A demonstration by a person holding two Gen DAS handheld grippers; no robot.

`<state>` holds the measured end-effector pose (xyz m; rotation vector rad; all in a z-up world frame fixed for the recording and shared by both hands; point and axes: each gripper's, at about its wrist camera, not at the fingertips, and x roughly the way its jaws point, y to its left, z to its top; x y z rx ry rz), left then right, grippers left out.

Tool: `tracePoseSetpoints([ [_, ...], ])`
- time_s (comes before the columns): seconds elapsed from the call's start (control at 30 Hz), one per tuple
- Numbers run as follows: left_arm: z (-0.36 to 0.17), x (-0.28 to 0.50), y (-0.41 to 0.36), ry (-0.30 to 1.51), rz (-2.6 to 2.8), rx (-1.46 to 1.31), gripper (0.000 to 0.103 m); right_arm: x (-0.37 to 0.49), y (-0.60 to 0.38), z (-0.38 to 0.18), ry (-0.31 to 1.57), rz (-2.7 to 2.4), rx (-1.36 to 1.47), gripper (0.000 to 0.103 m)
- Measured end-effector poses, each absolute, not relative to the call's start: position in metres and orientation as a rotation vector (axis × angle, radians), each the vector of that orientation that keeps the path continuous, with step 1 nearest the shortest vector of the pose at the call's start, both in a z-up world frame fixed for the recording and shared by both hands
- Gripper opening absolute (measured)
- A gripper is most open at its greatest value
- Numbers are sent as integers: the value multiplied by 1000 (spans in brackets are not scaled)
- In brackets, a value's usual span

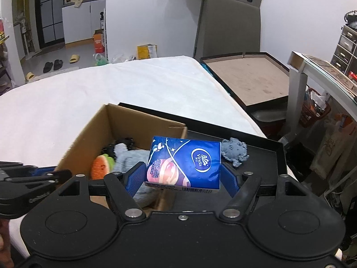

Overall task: Organize soft objects
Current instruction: 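Carry the blue tissue pack into the box and release it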

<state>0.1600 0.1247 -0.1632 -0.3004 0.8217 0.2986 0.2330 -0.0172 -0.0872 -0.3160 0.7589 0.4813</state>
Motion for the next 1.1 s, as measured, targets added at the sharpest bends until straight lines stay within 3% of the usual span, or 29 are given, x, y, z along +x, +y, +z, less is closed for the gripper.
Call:
tracePoseSetpoints([
  [0.83,-168,158,138,822,249,-372,11,210,21,-85,888,579,-181,72],
  [0.93,-169,159,138,821,248,-372,11,210,22,-85,893,614,-149,77],
  [1.0,-169,159,138,822,247,-371,11,208,24,-84,879,628,-155,88],
  [1.1,-169,159,137,824,253,-370,11,208,24,-83,862,616,-181,89],
])
